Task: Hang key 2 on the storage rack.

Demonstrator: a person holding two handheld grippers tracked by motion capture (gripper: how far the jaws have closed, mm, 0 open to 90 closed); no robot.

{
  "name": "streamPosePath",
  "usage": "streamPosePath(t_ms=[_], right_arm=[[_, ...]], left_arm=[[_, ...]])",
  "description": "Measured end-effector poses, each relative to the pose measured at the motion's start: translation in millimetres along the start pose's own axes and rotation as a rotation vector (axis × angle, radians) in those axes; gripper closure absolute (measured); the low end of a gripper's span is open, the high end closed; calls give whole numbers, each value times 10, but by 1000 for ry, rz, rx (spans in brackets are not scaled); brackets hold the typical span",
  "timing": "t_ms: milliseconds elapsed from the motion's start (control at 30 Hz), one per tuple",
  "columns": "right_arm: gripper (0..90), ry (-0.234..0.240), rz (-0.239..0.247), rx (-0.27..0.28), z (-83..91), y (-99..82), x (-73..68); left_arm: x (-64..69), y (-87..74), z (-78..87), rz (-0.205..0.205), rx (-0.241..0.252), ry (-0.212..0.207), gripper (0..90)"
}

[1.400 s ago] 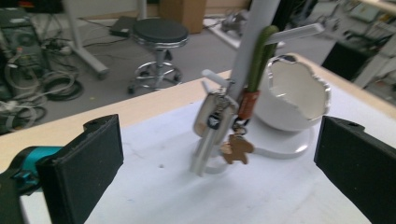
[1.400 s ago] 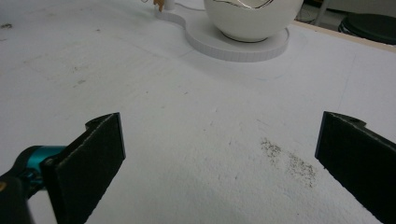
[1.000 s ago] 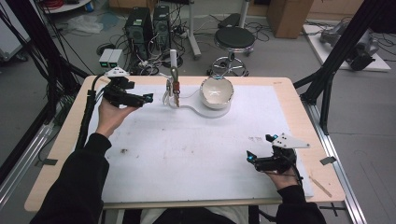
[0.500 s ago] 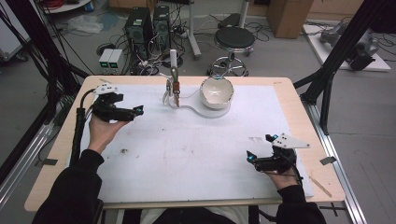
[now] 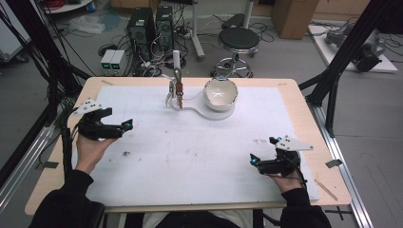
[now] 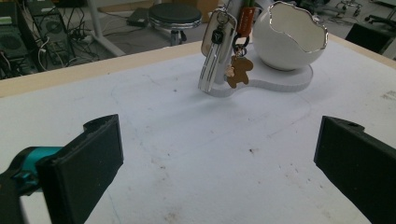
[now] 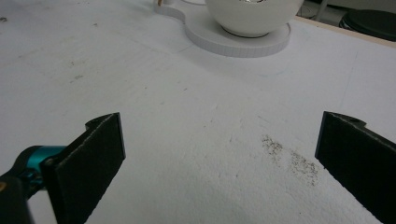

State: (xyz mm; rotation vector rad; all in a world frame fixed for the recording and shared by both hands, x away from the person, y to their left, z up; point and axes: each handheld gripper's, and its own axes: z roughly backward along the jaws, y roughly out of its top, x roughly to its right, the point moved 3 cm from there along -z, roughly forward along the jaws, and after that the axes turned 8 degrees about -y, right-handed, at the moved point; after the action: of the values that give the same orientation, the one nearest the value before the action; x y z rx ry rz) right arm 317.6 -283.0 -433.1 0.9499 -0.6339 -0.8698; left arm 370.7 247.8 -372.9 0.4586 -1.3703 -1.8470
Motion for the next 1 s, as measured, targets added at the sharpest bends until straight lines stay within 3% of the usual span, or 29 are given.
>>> streamPosePath(t_ms=[533,633,833,1000], right_arm=[[5,-1,-4,0,4,-7,2],[6,4,-1,-8,-6,-18,-2],[5,3,0,-14,-12,-31,-4],[6,2,7,-16,-24,-31,-12]], left_arm=[[11,-328,189,-19,10,79,17],[-32,-493,271,-7,25,104,17],[-48,-728,379,1,43,97,17],[-18,-787,463,0,52,112,17]])
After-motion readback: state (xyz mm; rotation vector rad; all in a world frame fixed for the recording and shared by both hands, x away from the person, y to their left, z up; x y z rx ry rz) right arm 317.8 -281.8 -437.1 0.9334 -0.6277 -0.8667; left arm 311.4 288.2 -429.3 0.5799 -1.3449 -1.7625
